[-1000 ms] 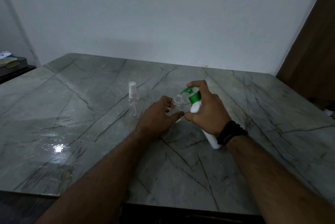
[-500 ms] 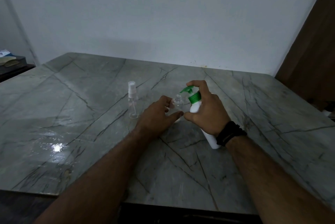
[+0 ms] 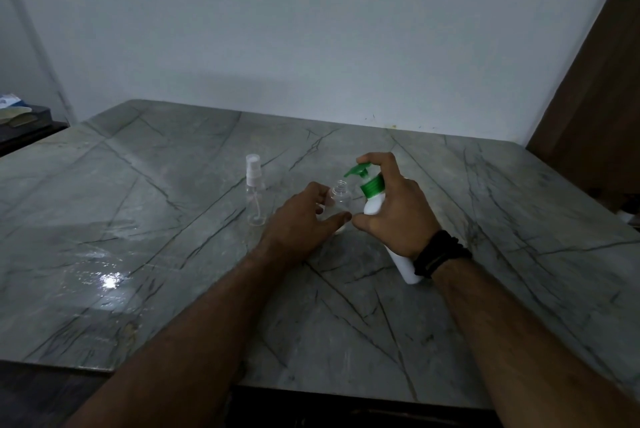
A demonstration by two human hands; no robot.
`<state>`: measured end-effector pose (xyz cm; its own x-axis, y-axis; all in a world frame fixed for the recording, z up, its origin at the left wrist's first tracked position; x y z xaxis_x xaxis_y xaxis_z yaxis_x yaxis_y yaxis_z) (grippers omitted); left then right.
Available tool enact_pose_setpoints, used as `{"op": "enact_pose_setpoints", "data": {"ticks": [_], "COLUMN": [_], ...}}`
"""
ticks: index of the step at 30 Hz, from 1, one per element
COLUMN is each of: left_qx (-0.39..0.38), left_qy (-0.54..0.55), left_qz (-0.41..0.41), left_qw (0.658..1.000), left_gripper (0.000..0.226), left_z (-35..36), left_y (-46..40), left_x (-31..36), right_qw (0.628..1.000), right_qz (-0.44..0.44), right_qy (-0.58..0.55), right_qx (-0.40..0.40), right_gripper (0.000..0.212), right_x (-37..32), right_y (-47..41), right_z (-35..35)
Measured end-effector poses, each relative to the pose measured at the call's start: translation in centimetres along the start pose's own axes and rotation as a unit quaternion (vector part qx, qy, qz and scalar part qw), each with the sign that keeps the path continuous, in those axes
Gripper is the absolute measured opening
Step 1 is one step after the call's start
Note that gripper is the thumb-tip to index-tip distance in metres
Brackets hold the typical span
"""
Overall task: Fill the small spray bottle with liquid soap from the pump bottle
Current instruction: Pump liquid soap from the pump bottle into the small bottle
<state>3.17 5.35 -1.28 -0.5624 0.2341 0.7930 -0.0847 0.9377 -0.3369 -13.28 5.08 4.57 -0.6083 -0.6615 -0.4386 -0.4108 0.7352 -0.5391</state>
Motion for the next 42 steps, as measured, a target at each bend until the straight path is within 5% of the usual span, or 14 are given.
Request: {"op": "enact_pose_setpoints", "data": {"ticks": [42], "left_qx": [0.001], "left_qy": [-0.006], "left_qz": [-0.012], "left_qw": [1.0], "left_gripper": [0.051], "left_z": [-0.1], "left_y": [-0.03], "left_x": [0.13], "right_qw": [1.0], "right_qz": [-0.009], "right_qy": [0.004], "right_qx": [-0.004], "right_gripper": [0.074], "right_x": [0.27], "right_y": [-0.08], "right_z": [0.31]}}
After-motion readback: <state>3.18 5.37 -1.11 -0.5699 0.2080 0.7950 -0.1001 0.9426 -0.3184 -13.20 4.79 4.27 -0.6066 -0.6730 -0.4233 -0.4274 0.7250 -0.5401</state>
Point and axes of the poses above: each hand's wrist, its own y-axis away from the middle knuckle, its own z-axis out of the palm, x = y × z, the point moved 6 cm from there along -y, towards the middle knuckle, and after that the axes turned 10 degrees about y, right-handed, at the moved point
